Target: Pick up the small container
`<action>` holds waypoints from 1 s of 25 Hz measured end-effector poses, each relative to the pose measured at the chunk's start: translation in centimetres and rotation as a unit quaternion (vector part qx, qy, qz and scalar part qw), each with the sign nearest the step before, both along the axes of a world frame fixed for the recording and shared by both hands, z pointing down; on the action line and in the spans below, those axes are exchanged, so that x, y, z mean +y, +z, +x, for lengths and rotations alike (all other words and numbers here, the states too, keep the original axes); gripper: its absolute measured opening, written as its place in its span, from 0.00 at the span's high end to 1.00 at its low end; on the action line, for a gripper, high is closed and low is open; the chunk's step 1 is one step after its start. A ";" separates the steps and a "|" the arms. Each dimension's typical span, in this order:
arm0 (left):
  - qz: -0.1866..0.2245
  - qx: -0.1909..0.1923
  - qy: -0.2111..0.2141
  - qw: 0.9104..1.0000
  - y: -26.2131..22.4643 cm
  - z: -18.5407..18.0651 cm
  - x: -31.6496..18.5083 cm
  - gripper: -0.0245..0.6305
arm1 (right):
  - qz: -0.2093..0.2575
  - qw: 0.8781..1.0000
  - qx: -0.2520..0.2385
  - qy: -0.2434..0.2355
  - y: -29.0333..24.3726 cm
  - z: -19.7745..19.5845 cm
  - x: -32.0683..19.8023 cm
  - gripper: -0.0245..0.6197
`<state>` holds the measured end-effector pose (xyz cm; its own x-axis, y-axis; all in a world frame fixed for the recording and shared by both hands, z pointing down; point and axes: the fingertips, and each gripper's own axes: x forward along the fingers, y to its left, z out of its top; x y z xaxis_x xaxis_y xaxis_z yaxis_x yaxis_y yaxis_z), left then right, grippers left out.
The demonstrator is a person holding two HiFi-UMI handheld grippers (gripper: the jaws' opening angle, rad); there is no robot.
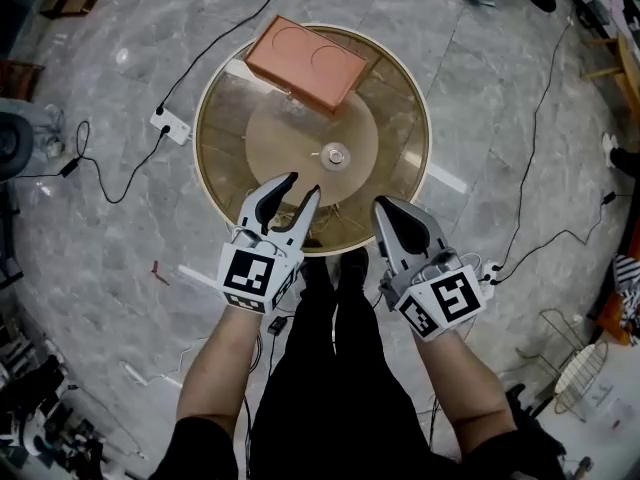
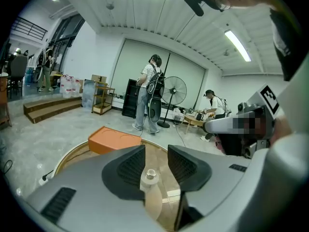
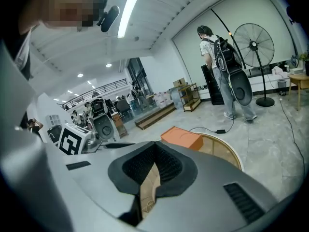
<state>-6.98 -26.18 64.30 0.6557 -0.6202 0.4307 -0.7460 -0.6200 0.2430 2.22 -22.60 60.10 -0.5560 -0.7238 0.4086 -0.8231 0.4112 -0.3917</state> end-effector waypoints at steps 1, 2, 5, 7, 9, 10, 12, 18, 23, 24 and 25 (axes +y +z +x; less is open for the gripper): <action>0.000 0.000 0.003 1.000 1.3 0.4 -0.2 0.72 | -0.006 1.000 0.001 0.002 1.4 0.4 0.1 0.94; 0.001 -0.001 0.008 1.000 2.5 0.8 -0.4 0.72 | -0.012 1.000 0.002 0.006 2.9 0.7 0.3 0.94; 0.002 -0.008 0.023 1.000 6.5 1.9 -0.9 0.67 | -0.028 0.999 0.003 0.018 6.9 1.8 0.7 0.94; -0.004 -0.013 0.024 1.000 9.2 2.4 -1.2 0.61 | -0.036 0.999 0.001 0.023 9.2 2.4 1.0 0.94; -0.009 -0.019 0.024 0.999 11.8 3.0 -1.5 0.55 | -0.044 0.999 0.001 0.024 11.2 2.8 1.3 0.94; -0.010 -0.022 0.026 0.999 13.0 3.4 -1.7 0.52 | -0.048 0.999 0.001 0.023 12.1 2.9 1.3 0.94; -0.009 -0.028 0.032 0.999 15.1 4.0 -1.9 0.48 | -0.055 0.998 0.000 0.019 13.7 2.7 1.5 0.94; 0.009 -0.053 0.050 0.997 19.2 6.1 -2.7 0.42 | -0.066 0.998 -0.008 0.009 16.8 1.9 1.9 0.94; 0.032 -0.074 0.041 0.996 20.5 6.8 -3.9 0.41 | -0.072 0.997 -0.017 0.013 18.1 2.0 1.9 0.94; 0.034 -0.076 0.043 0.996 20.8 7.0 -4.1 0.40 | -0.072 0.997 -0.017 0.014 18.2 2.1 1.9 0.94; 0.036 -0.079 0.045 0.995 21.0 7.2 -4.2 0.40 | -0.072 0.997 -0.017 0.015 18.3 2.2 2.0 0.94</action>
<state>0.18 -30.37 85.30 0.6382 -0.5943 0.4894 -0.7117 -0.6978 0.0806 4.42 -20.63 78.39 -0.5509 -0.6753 0.4903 -0.8189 0.3241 -0.4737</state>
